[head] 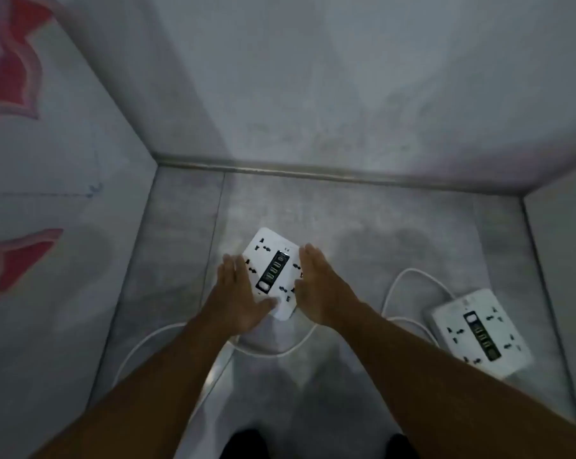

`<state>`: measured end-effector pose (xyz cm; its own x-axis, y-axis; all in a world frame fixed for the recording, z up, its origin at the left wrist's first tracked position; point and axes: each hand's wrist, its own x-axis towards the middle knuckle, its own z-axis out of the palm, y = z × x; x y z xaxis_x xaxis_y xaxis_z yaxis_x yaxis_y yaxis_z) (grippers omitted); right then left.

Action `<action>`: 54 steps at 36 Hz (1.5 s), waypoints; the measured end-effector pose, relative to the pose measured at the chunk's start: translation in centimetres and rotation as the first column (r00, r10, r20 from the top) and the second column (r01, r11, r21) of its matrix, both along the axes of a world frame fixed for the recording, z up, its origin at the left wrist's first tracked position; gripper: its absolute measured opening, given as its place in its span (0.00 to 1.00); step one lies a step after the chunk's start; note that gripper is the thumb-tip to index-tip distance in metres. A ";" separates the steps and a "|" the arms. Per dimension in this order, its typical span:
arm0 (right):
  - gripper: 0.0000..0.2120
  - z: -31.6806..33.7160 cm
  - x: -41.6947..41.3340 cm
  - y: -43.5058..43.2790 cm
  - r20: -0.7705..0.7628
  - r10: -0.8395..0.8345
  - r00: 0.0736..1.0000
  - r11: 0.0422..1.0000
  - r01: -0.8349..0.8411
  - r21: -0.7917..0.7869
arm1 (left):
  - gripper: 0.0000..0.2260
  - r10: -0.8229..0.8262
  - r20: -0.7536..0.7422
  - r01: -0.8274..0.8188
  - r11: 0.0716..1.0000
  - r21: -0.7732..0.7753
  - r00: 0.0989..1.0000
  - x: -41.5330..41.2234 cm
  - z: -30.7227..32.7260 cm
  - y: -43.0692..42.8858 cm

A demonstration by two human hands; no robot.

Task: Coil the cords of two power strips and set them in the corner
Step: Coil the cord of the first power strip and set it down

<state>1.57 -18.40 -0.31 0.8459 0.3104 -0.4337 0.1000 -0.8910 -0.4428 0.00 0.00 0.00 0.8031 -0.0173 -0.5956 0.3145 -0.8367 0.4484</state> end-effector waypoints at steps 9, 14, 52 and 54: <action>0.28 -2.8 -0.7 0.7 0.135 -0.239 0.962 0.960 0.213 0.179 | 0.65 0.038 0.217 -0.033 0.999 -0.027 0.975 -2.4 -3.4 -0.1; 0.28 -3.5 -0.6 1.0 0.143 -0.310 0.940 0.932 0.271 0.241 | 0.64 0.168 0.217 -0.125 0.972 -0.199 0.962 -3.0 -3.9 -0.2; 0.17 1.0 10.9 -0.2 0.030 -0.820 0.572 0.481 0.660 0.576 | 0.46 -0.165 0.577 0.318 0.932 -0.175 0.800 18.1 -0.9 2.2; 0.20 0.2 11.0 -0.5 0.016 -0.826 0.563 0.472 0.675 0.567 | 0.44 -0.198 0.560 0.337 0.928 -0.157 0.805 18.6 -1.7 2.1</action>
